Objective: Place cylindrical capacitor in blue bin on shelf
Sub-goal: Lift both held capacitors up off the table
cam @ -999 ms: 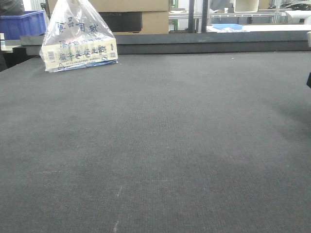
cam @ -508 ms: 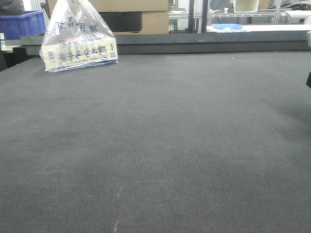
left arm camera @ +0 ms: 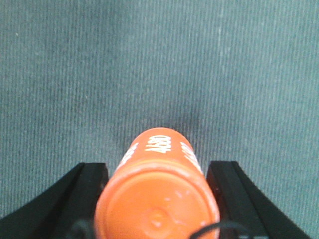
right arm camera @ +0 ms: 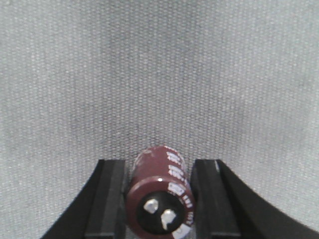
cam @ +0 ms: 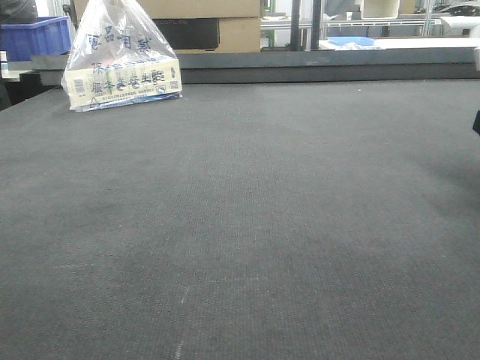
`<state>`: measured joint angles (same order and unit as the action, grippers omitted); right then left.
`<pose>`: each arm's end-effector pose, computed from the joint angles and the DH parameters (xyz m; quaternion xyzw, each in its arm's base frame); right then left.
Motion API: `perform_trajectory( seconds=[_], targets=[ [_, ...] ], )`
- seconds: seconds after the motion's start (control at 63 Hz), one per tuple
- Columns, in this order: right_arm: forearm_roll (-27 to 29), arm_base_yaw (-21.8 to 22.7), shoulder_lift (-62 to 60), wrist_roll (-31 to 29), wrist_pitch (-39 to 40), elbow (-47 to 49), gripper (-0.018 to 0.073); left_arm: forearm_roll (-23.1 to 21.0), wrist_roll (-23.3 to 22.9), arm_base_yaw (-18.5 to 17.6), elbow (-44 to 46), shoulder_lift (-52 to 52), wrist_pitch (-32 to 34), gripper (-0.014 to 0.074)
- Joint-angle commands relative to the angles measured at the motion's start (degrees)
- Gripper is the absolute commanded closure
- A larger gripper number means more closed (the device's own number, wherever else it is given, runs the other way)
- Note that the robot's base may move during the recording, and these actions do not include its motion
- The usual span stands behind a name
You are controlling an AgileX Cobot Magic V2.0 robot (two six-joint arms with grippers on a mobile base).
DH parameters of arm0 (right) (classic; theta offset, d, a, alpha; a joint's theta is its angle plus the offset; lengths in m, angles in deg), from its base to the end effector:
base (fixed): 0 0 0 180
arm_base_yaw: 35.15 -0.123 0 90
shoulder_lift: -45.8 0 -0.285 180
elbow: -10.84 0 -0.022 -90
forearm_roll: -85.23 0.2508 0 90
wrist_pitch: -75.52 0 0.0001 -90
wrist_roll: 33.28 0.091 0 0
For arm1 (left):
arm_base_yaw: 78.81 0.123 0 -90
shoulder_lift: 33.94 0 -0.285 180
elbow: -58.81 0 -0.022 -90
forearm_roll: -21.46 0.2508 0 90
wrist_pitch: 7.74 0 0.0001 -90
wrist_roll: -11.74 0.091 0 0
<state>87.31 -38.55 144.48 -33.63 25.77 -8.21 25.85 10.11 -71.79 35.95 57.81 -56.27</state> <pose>0.2942 0.0200 0.2187 -0.0224 0.9937 0.0179 0.1086 0.2696 0.0385 0.2365 -0.0537 0.9872 0.0390 0.1448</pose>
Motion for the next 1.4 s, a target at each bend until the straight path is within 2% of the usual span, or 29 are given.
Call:
perform_trajectory(
  seconds=[0.0,0.174,0.301,0.492,0.571,0.73,0.904,1.126,1.38],
  targets=[
    [-0.46,0.31,-2.79,0.87,0.47,0.39,0.0722,-0.33,0.09,0.23,0.43,-0.97,-0.83,0.0706],
    [-0.46,0.31,-9.41,0.87,1.84,0.39,0.0722,-1.86,0.09,0.23,0.43,-5.74,1.07,0.0706],
    [-0.55,0.31,-14.28,0.87,5.09,-0.96,0.0722,-3.42,0.61,0.23,-1.16,-11.73,6.7,0.0706],
    [-0.68,0.31,-22.42,0.75,14.18,-8.31,0.0722,-9.23,4.61,0.23,-7.36,-22.51,16.44,0.0706],
    [-0.77,0.31,-26.32,0.75,19.89,-12.07,0.0722,-10.53,4.62,0.23,-10.69,-27.77,20.33,0.0706],
    [-0.77,0.31,-34.03,0.75,28.89,-16.99,0.0722,-11.36,4.62,0.23,-15.89,-38.44,26.75,0.0706],
    [-0.91,0.31,-41.92,0.34,36.16,-19.14,0.0722,-11.36,4.62,0.23,-17.12,-48.3,29.11,0.0708],
    [-0.91,0.31,-50.44,0.75,38.54,-18.93,0.0722,-11.36,4.62,0.23,-17.12,-58.57,34.23,0.0708],
    [-0.91,0.31,-57.74,0.75,38.68,-18.93,0.0722,-11.36,4.62,0.23,-17.12,-64.14,34.54,0.0708]
  ],
)
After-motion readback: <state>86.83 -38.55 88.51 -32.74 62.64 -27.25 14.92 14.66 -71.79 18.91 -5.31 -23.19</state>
